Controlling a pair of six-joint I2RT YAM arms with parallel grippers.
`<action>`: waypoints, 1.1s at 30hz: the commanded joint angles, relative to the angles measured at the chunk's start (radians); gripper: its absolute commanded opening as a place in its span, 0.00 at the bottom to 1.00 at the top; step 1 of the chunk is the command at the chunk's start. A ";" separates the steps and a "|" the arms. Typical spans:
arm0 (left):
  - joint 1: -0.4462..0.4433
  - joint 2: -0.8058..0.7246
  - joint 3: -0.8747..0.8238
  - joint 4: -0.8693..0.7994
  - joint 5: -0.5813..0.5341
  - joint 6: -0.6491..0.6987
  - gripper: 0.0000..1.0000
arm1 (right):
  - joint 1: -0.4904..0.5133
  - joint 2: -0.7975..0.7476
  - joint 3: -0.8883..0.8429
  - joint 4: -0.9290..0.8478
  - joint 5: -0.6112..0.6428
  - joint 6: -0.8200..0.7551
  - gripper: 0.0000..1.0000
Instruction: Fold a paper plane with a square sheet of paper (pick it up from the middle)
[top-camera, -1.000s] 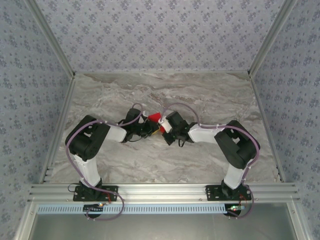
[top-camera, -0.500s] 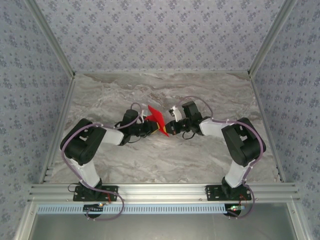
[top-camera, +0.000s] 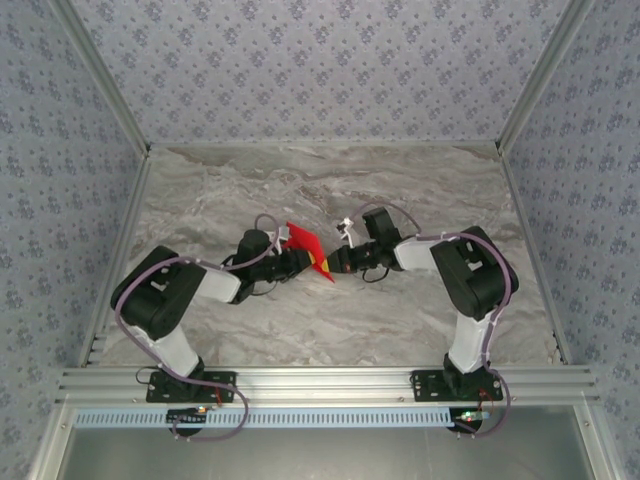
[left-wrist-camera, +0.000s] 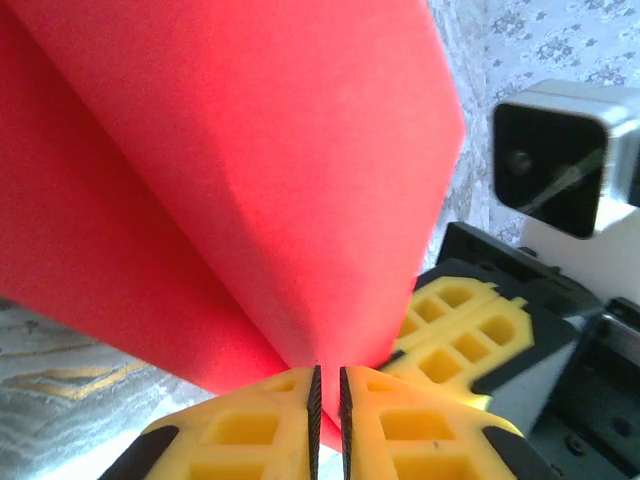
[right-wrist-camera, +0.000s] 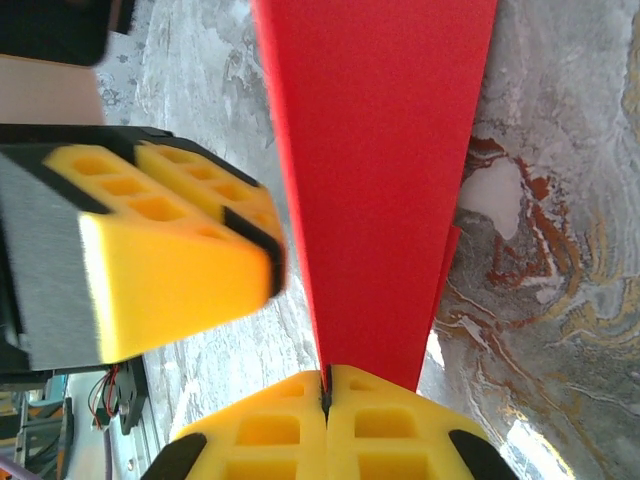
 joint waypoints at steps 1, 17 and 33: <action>-0.010 -0.048 -0.016 0.047 -0.023 0.025 0.15 | 0.006 0.027 0.020 -0.030 -0.035 0.011 0.00; -0.029 0.022 0.051 0.007 -0.025 0.057 0.15 | 0.021 0.087 0.071 -0.096 -0.050 -0.001 0.00; -0.029 0.108 0.058 0.010 -0.044 0.072 0.14 | 0.032 0.119 0.098 -0.143 -0.037 -0.019 0.00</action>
